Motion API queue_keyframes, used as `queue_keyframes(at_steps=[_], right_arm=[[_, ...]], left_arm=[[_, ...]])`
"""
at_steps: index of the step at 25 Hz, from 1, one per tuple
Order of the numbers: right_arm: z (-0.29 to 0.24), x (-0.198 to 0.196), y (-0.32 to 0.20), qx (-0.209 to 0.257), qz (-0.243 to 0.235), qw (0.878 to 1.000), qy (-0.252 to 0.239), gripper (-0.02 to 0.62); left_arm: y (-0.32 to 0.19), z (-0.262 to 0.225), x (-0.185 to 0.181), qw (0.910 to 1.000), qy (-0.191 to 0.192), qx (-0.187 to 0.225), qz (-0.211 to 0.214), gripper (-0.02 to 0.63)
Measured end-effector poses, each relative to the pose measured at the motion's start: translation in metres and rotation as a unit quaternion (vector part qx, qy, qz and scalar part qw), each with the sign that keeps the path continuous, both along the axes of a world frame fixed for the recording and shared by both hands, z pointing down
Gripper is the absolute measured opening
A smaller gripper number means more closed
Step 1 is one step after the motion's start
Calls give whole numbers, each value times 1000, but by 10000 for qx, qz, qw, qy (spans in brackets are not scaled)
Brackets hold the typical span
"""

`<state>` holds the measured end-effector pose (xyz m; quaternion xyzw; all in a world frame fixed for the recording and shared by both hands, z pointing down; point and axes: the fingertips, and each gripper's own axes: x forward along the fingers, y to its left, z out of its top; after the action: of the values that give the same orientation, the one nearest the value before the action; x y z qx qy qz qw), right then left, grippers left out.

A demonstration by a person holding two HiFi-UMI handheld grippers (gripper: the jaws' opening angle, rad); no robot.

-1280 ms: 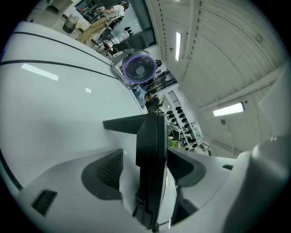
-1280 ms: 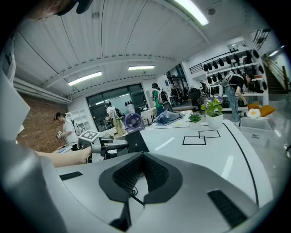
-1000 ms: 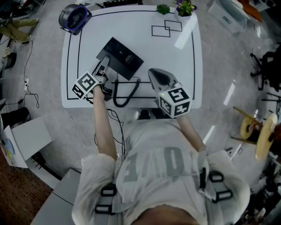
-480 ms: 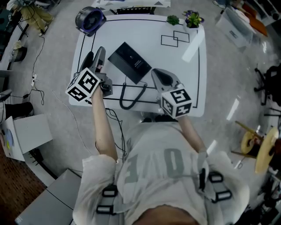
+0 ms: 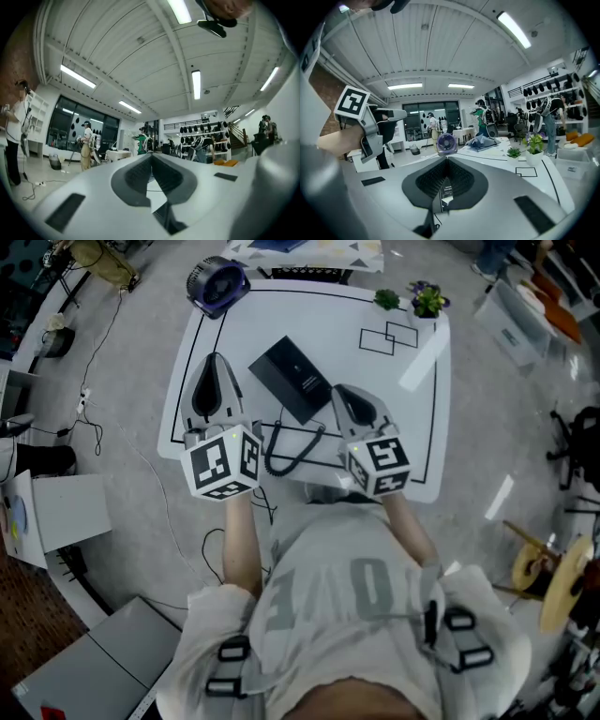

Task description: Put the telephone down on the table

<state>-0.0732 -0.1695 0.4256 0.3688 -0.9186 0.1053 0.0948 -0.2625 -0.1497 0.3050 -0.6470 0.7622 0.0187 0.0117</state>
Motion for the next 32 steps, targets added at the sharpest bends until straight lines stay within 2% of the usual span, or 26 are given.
queue_keyframes(at_steps=[2, 6, 13, 19, 32], right_arm=[[-2, 1, -1, 15, 60, 10000, -22, 8], [-2, 5, -6, -19, 127, 9999, -84, 8], [-1, 3, -6, 42, 34, 10000, 50, 8], [1, -5, -1, 19, -133, 9999, 31, 7], [4, -6, -3, -3, -150, 9999, 17, 6]], left_arm=[[10, 6, 12, 9999, -152, 16, -39, 8], [29, 33, 33, 9999, -114, -58, -60, 6], [45, 85, 49, 9980, -139, -602, -128, 6], [46, 86, 48, 9976, -245, -624, -184, 6], [50, 95, 38, 9962, -127, -793, -341, 6]])
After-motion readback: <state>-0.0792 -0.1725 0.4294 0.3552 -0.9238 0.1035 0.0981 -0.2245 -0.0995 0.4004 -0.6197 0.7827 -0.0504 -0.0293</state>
